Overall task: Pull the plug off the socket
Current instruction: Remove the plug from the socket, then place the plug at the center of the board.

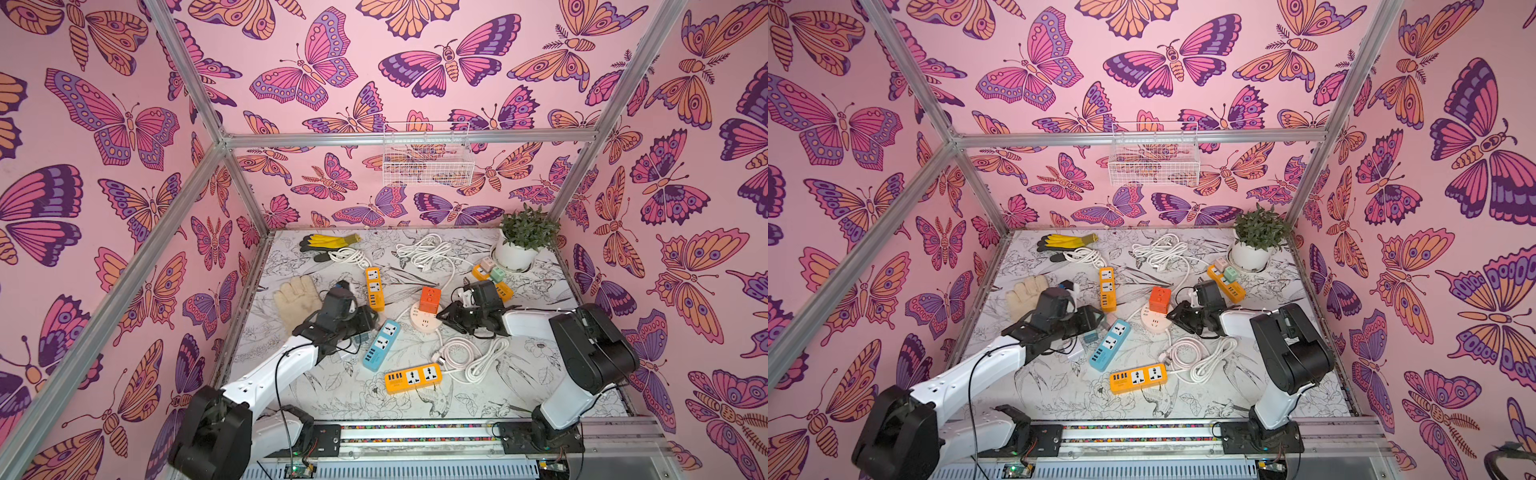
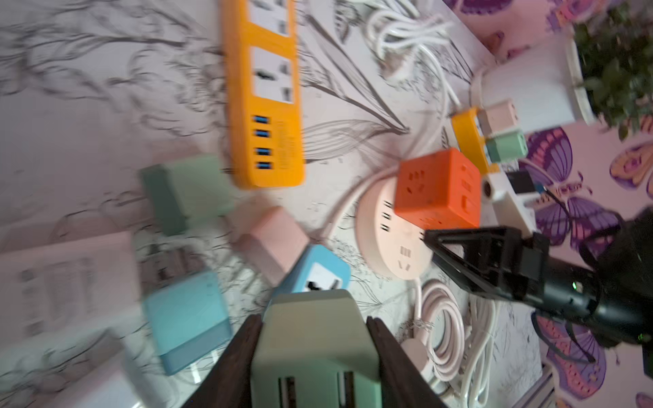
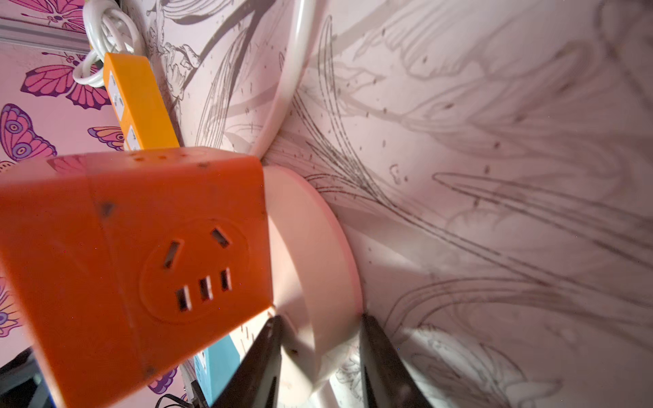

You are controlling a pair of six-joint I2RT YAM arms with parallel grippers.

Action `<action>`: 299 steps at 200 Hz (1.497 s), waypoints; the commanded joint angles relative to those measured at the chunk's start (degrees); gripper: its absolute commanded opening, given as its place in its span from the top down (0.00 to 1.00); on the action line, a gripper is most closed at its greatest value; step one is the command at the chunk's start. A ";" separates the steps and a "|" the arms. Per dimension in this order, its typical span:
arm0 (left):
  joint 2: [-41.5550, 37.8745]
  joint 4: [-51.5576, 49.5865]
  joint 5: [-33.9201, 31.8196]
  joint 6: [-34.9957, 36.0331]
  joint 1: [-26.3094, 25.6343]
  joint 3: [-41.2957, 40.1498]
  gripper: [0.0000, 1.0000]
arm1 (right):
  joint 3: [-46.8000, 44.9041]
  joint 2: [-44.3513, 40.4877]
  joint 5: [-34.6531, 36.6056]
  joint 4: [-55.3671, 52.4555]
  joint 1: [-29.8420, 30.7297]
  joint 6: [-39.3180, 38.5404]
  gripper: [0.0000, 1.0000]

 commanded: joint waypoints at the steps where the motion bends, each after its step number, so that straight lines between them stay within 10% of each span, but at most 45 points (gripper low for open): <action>1: -1.89 3.56 3.63 -7.02 6.11 -1.62 0.69 | -0.47 1.12 7.35 -10.32 -0.03 -2.83 0.60; 94: 19.88 -7.54 -1.62 -13.04 13.28 11.59 0.61 | -0.35 -0.80 7.99 -11.50 -0.03 -3.36 0.58; 122: 23.09 -10.86 -1.57 -14.06 14.37 14.20 0.33 | -0.16 -1.38 8.08 -12.09 0.01 -3.70 0.58; 145: 22.67 -13.60 -3.77 -14.33 14.38 14.78 0.07 | -0.16 -1.85 8.01 -12.17 -0.03 -3.97 0.57; 212: 11.11 -13.95 -4.08 -8.95 13.97 14.17 0.08 | 0.41 -5.50 8.15 -13.06 -0.03 -5.87 0.56; 266: 4.19 4.40 14.57 10.65 3.82 7.99 0.09 | -1.74 -16.50 10.42 -14.64 -0.03 -10.46 0.54; 299: 8.65 3.70 7.81 19.33 -8.36 11.15 0.10 | -8.00 -27.69 10.89 -10.23 -0.69 -12.93 0.53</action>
